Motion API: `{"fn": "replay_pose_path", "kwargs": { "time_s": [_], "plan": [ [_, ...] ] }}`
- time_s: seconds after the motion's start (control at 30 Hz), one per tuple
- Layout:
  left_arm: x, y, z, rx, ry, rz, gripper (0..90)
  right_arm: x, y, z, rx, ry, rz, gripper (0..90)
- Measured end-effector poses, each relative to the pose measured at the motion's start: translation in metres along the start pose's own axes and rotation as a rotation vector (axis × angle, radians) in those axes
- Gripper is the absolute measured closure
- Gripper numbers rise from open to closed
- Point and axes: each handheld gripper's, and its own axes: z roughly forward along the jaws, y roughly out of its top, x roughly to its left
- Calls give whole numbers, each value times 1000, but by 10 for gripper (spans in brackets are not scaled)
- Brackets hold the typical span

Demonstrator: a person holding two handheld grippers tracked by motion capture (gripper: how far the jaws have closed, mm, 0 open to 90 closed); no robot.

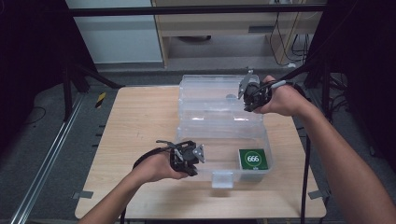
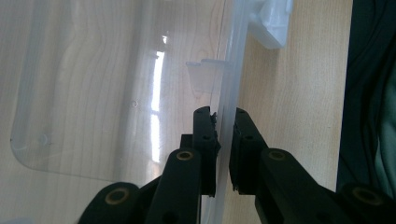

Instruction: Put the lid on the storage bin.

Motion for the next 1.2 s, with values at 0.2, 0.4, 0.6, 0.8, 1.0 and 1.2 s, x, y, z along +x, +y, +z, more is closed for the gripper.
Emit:
{"fn": "replay_pose_path", "kwargs": {
  "time_s": [0.2,0.4,0.6,0.8,1.0,1.2],
  "plan": [
    [-3,3,1,0,24,-10,829,0,2,1,-2,0,-7,826],
    [-5,4,1,3,44,-22,831,2,5,-2,7,23,-2,849],
    [-7,2,1,-16,63,-47,827,7,8,-7,-7,36,-16,879],
    [-8,2,2,-19,74,-59,823,15,10,-15,-18,44,-27,888],
    [-9,2,3,-24,85,-70,819,29,10,-23,-30,27,-43,891],
    [-9,3,2,-9,92,-60,816,44,6,-31,-50,16,-61,892]
  ]
}}
